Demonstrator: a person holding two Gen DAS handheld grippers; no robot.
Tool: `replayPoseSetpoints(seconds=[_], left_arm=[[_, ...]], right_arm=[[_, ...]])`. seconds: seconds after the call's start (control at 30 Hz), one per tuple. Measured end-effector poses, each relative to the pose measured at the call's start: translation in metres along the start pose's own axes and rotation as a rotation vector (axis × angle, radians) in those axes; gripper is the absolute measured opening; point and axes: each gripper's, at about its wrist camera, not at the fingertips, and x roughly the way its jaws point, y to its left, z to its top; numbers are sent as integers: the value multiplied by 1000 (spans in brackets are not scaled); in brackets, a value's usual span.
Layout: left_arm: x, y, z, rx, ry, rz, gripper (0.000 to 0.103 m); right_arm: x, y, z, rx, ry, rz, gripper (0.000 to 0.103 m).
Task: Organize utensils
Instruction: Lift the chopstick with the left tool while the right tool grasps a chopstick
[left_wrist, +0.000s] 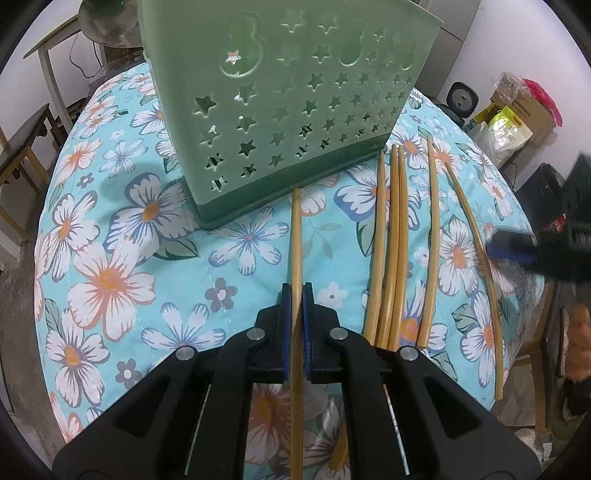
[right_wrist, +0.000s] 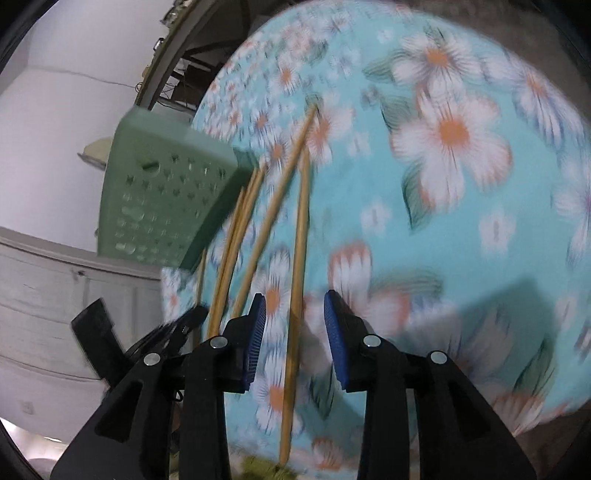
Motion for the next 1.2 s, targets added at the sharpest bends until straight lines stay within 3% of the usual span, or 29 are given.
replayPoseSetpoints(seconds=[0.2, 0.37, 0.73, 0.93, 1.2], left_arm=[[1, -2, 2, 16, 11, 11, 5], [3, -1, 11, 24, 38, 3, 7], [23, -15, 43, 62, 35, 49, 11], [28, -27, 44, 78, 7, 120, 5], [-8, -34, 44, 55, -60, 87, 5]], right_arm=[[21, 17, 22, -143, -99, -166, 32], [24, 22, 23, -219, -132, -241, 26], [29, 24, 30, -185, -139, -236, 23], [35, 28, 29, -191, -164, -262, 12], [6, 39, 28, -161, -219, -179, 7]])
